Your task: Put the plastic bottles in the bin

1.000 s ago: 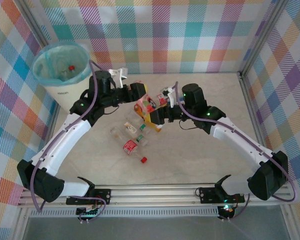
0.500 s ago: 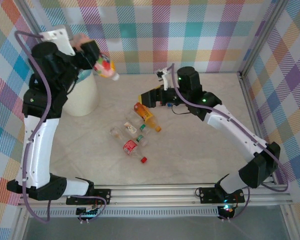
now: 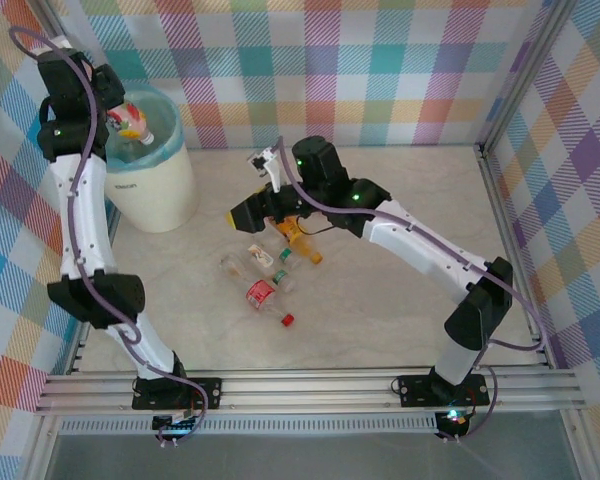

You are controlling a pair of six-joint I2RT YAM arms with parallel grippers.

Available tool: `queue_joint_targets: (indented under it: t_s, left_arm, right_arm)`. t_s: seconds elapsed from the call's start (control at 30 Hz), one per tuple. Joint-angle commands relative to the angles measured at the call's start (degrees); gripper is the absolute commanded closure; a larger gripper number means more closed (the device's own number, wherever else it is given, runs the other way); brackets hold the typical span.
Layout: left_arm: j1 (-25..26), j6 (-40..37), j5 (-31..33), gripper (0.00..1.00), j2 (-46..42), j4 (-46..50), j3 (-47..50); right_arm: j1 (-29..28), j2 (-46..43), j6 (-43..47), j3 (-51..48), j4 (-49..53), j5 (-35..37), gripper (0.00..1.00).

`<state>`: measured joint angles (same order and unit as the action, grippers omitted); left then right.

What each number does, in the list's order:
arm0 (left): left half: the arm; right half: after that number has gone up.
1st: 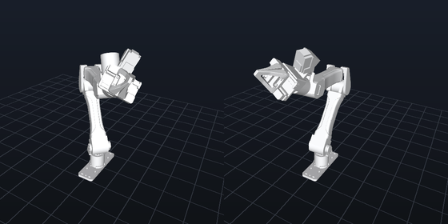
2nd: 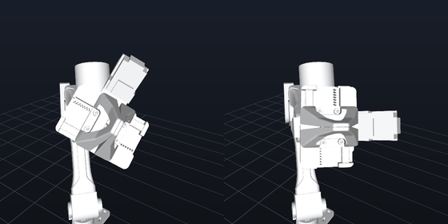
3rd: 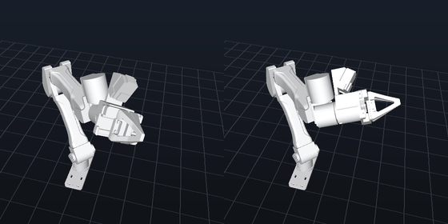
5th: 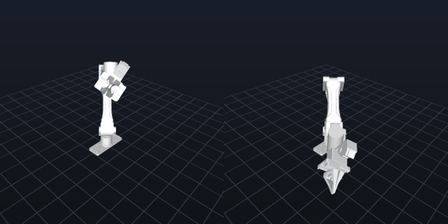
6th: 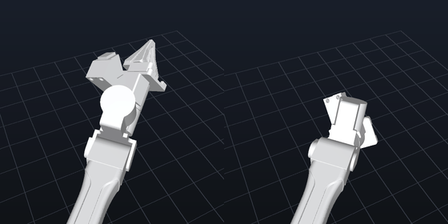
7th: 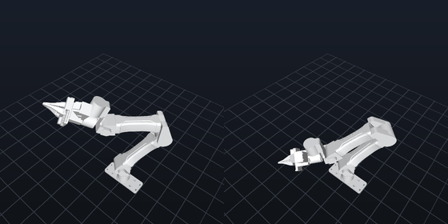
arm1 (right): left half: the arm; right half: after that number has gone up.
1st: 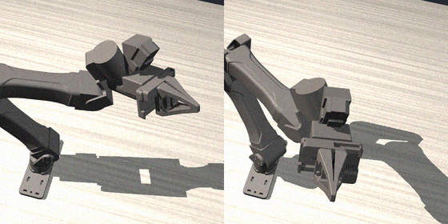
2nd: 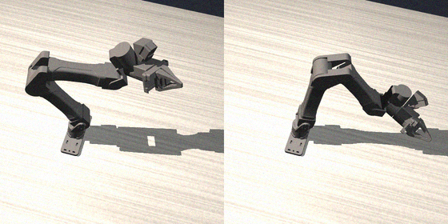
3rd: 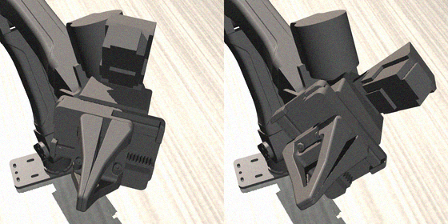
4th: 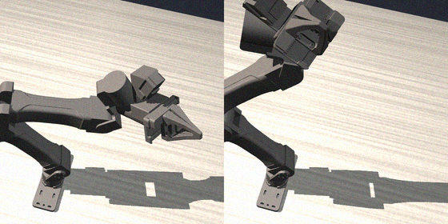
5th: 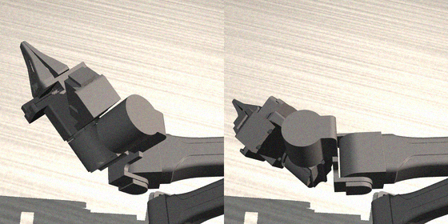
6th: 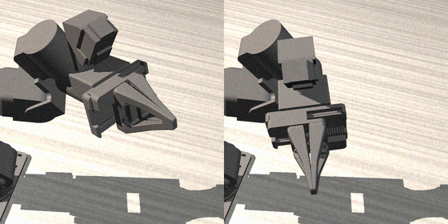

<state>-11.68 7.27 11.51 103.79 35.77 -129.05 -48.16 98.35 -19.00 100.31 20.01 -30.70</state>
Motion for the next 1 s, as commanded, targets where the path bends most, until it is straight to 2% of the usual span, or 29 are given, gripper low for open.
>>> queue_joint_targets:
  t_s: [0.0, 0.17, 0.4, 0.57, 0.67, 0.87, 0.97]
  left_arm:
    - [-2.3, 0.4, 0.6, 0.39, 2.3, -1.1, -0.9]
    - [-2.3, -2.5, -5.8, 0.39, 3.5, -4.7, 4.0]
    - [-2.3, -7.5, -10.4, 0.33, 2.4, -7.3, 12.8]
    - [-2.3, -8.2, -14.5, 0.15, 0.5, -10.0, 17.5]
    - [-2.3, -7.4, -15.8, 0.11, 0.4, -10.0, 17.0]
    - [-2.3, -7.1, -13.1, 0.10, 0.6, -7.9, 14.1]
    - [-2.6, -5.8, -10.3, 0.23, 0.3, -6.4, 12.2]
  right_arm:
    - [-0.7, -0.1, 1.3, 0.6, 1.8, -0.7, 0.13]
    - [-1.3, -0.4, 1.4, -1.2, 2.1, 0.7, 0.13]
    - [-1.8, 0.1, 1.0, -2.0, 2.9, 0.9, 0.16]
    - [-2.0, -0.1, 0.7, -2.8, 3.2, 1.1, 0.16]
    - [-2.2, -0.1, 0.6, -2.7, 3.1, 1.1, 0.16]
    - [-2.6, -0.2, 0.6, -2.6, 3.2, 1.5, 0.17]
    - [-2.8, -0.2, 0.6, -2.6, 3.5, 1.7, 0.17]
